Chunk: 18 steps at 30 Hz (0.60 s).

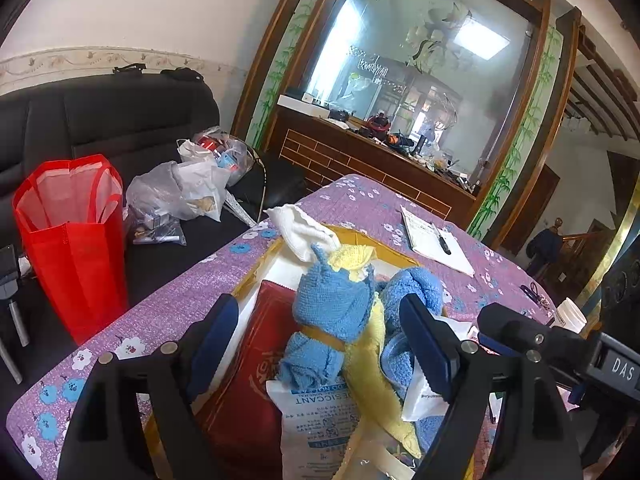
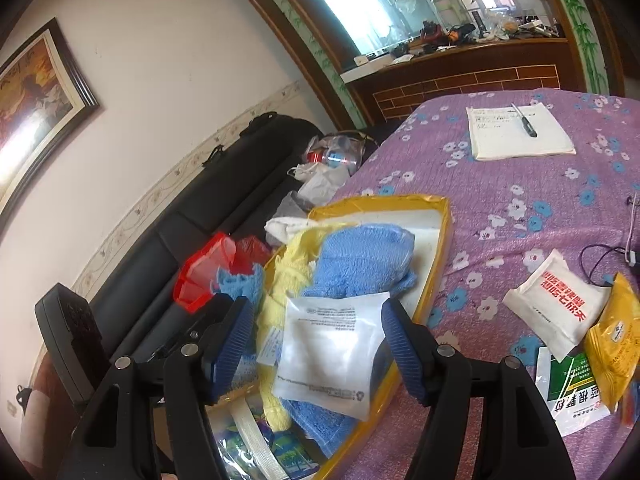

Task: Organize soft objects
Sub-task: 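Carry the blue cloth and white pouch into the tray, open both grippers, then move both grippers from the tray back to the pile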

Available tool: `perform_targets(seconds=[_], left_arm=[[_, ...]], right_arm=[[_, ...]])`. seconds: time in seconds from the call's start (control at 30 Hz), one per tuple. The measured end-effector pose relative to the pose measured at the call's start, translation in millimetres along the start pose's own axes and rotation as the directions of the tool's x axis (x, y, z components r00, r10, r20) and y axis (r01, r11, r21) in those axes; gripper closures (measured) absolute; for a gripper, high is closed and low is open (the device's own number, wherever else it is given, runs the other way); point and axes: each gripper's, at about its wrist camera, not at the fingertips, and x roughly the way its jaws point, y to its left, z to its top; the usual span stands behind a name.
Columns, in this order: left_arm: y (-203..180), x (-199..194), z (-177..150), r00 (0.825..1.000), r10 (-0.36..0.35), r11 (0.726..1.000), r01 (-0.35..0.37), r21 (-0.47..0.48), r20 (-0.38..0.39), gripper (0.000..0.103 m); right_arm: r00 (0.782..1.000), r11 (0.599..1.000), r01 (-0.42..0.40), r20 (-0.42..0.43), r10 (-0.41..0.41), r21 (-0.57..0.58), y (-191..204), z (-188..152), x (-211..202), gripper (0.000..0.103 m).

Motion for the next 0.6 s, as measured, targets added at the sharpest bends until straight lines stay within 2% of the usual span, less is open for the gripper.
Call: perform_targets(seconds=[0.27,0.6], left_arm=[[-5.4,-8.7,0.6,0.999,0.016,0.999,-0.018,0.029,0.05,0.019],[-15.7,-14.5,-1.7,0.995,0.051,0.995,-0.059,0.082,0.09,0.016]], right_arm=[[1.0,1.0,0.007,0.014,-0.007,0.03,-4.1,3.0,-9.6,0.031],[0.998,0.992,0.027,-0.057,-0.02,0.126,-38.9,-1.9,-39.7,0.031]])
